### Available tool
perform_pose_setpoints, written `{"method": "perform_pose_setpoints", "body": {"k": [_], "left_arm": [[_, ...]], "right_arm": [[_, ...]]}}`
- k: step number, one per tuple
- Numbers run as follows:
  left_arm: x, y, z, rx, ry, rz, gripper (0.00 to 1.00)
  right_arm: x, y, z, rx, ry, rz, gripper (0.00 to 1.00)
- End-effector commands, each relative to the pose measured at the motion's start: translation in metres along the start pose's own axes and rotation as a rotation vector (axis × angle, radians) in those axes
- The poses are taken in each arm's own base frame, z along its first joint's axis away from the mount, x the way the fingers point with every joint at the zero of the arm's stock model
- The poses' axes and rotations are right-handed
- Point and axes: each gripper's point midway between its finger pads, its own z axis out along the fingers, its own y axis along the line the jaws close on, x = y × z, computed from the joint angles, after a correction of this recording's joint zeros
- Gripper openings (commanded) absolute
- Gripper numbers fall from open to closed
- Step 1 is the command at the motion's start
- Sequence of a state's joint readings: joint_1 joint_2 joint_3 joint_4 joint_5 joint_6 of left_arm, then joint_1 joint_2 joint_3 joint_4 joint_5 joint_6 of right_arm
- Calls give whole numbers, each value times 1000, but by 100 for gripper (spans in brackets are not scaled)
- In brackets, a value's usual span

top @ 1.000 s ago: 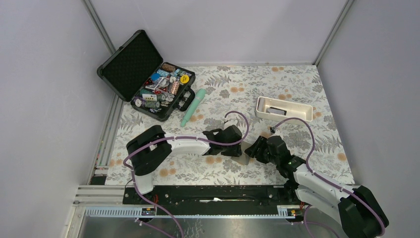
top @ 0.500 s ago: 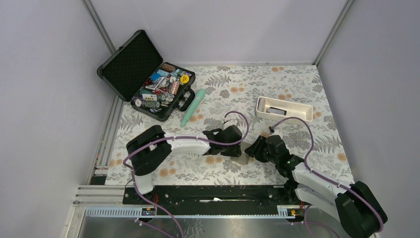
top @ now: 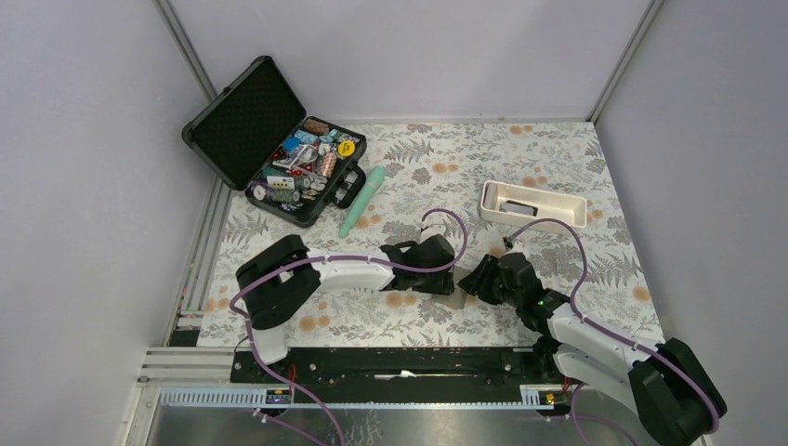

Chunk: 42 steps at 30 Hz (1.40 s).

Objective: Put the credit cards into the card holder
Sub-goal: Close the card holder at the center of the board.

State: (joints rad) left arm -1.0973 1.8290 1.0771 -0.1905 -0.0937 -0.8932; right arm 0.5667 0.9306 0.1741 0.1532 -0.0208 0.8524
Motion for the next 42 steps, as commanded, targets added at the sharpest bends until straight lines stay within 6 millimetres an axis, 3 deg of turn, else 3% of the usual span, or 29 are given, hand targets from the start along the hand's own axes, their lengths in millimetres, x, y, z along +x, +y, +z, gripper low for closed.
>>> {"method": "perform_pose_setpoints", "body": {"k": [1,6,16,22,29,42], "left_arm": [[20,6,-10,-2,57,31,54],[16,2,-20,34,43,22,58],[7,9,-39,79,-12,-46,57],[1,22,-28,59,-22,-102,52],[1,17,-16,78,-21,-101,49],[16,28,-2,26,32,-79,30]], "right_arm": [[30,-23,-8,76,119,0,47],[29,-24,-9,84,113,-1,48],[29,-23,-8,80,117,-2,48],[30,-22,-8,78,120,-2,48],[32,-20,-7,63,130,0,48],[38,-12,-4,12,159,10,48]]}}
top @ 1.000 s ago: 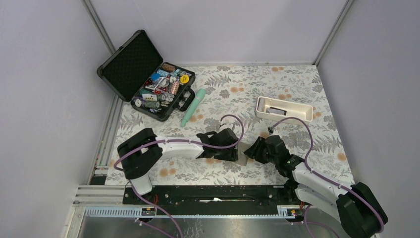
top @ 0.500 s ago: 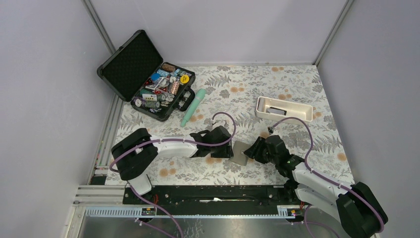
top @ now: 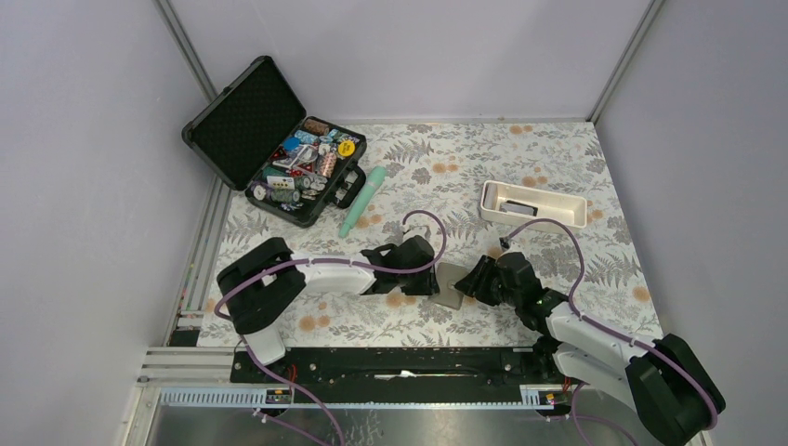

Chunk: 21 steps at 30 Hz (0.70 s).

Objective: Put the credit cards into the card holder
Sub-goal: Close the card holder at the center of the board.

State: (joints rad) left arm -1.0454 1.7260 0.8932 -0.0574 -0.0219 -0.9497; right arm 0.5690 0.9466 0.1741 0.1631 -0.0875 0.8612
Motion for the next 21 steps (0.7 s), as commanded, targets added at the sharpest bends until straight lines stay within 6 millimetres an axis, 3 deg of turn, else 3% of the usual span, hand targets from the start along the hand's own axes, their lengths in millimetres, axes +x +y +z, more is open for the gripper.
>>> {"method": "perform_pose_setpoints", "body": {"k": [1,21], "left_arm": [[10,7,10,-42,31,25,30],[12,11,7,-116,34,101,29]], "right_arm": [[27,-19,-2,51,98,4,48],[17,-28,5,114,66,-46,51]]}}
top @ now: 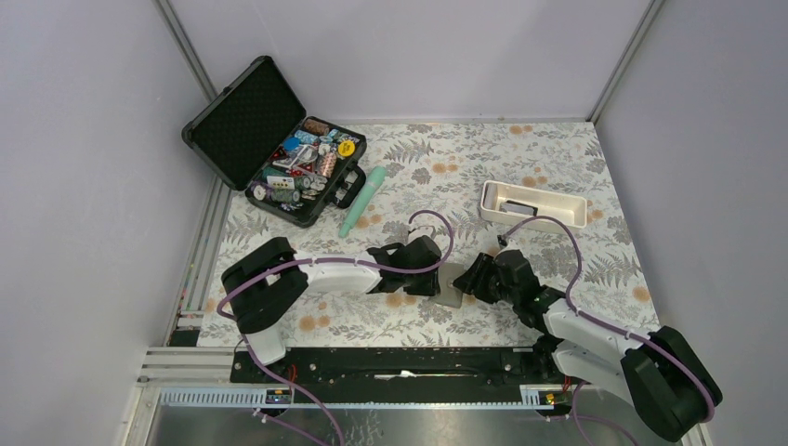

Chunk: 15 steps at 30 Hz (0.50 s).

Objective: Put the credit cards into the card holder
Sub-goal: Close the card holder at the center of the board.

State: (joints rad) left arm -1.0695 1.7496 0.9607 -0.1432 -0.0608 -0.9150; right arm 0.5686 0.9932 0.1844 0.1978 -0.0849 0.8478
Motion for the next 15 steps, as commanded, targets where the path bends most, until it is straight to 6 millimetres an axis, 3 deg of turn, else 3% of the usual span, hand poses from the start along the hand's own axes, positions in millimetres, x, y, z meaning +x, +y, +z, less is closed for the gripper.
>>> {"method": "perform_pose_setpoints", "body": {"k": [1,15], "left_arm": [[12,13,7,-68,30,47,29],[12,11,6,-64,28,58,29]], "right_arm": [[19,-30,1,116,68,-36,51],[21,-38,5,166,71,-65,50]]}}
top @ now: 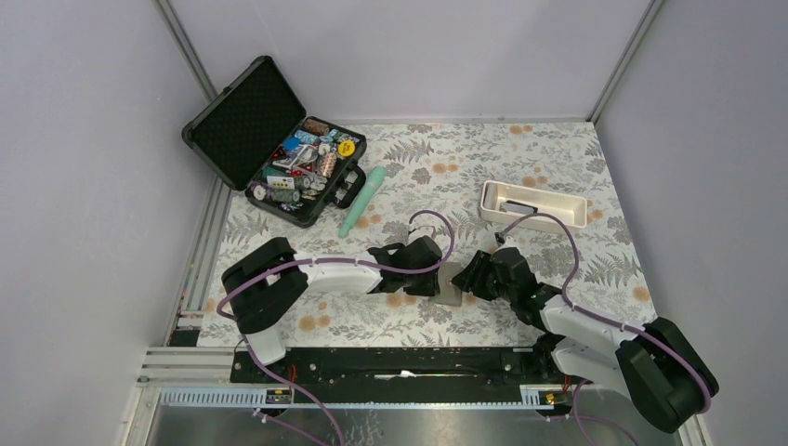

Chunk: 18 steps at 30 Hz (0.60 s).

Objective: Put the credit cards into the card holder
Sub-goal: Close the card holder at the center of the board.

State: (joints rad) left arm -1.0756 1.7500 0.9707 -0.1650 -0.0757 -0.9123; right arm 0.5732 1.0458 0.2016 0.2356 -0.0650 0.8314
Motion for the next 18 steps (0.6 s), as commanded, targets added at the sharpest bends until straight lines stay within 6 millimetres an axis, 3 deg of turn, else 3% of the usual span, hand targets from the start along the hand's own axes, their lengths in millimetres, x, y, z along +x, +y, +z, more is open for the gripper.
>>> {"method": "perform_pose_setpoints", "body": {"k": [1,18], "left_arm": [[11,9,6,-46,28,51,29],[10,5,7,-41,30,61,28]], "right_arm": [[27,-39,-1,163,89,-48,50],[36,-43,0,216,98,-92,49]]}}
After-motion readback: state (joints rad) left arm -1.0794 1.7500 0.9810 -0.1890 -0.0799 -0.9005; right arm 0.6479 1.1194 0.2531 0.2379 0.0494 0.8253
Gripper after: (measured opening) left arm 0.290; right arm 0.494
